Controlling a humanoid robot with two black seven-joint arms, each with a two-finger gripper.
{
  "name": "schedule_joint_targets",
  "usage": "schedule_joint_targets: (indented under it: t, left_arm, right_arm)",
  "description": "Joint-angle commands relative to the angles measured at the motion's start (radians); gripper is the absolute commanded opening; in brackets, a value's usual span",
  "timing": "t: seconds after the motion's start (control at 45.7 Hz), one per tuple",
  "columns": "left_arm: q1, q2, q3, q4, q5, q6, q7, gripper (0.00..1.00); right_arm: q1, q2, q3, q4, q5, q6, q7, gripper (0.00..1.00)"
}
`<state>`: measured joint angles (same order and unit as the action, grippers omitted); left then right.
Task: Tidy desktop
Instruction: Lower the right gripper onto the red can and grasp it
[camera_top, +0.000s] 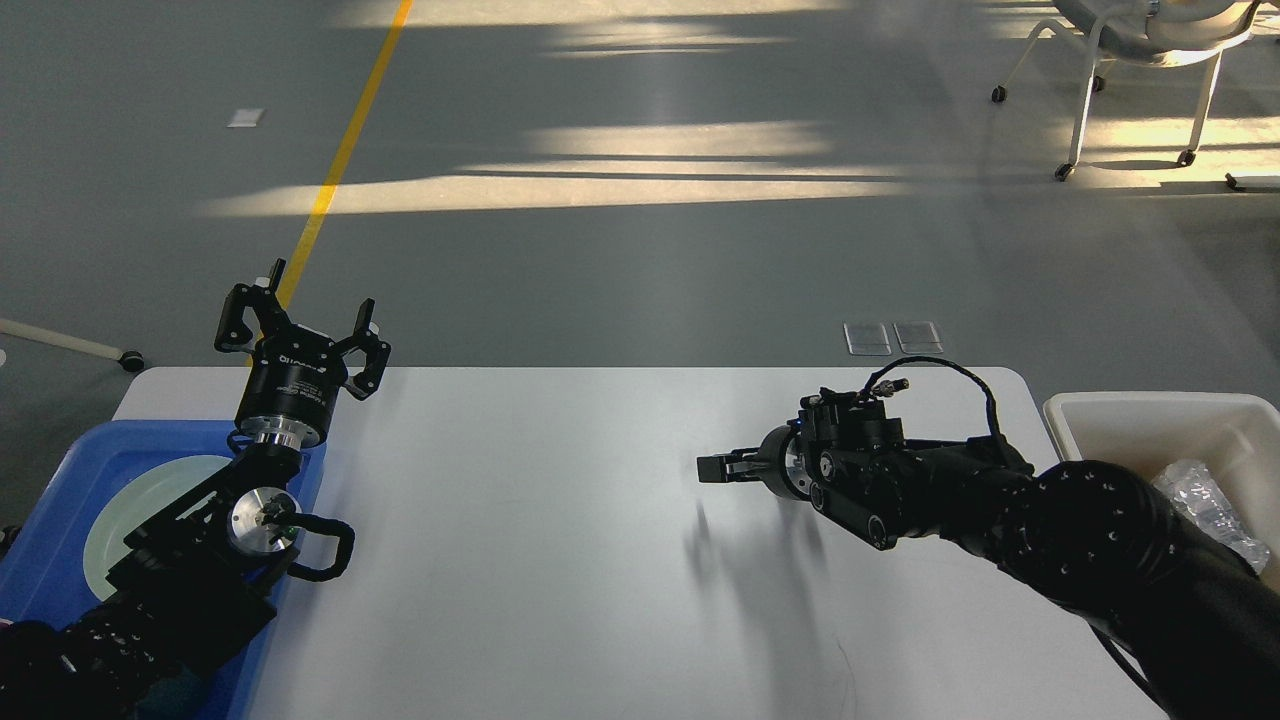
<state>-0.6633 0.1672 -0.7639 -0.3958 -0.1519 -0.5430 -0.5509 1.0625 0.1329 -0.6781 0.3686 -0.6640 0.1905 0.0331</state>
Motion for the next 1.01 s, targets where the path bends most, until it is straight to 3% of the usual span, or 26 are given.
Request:
schedule_joint_targets:
  t: [0.0,0.459,0.809,0.984]
  left_arm:
    - [-0.001,0.0,0.0,0.0,0.0,0.0,0.0,0.96]
    - [0.001,0.0,0.0,0.0,0.0,0.0,0.0,0.96]
    - [0.001,0.0,0.0,0.0,0.0,0.0,0.0,0.96]
    - [-0.001,0.0,0.0,0.0,0.0,0.0,0.0,0.96]
  right_arm:
    - [0.034,0.002,-0.014,0.015,0.018,0.018,-0.001,1.0]
    - [0.114,-0.072,-0.015,0.058,0.053,0.052,-0.001,0.99]
    - [-0.002,-0.064,-0.084,-0.048,0.055,0.032,-0.035,0.98]
    - [-0.042,-0.061,-0.084,-0.06,0.055,0.004,-0.038,0.88]
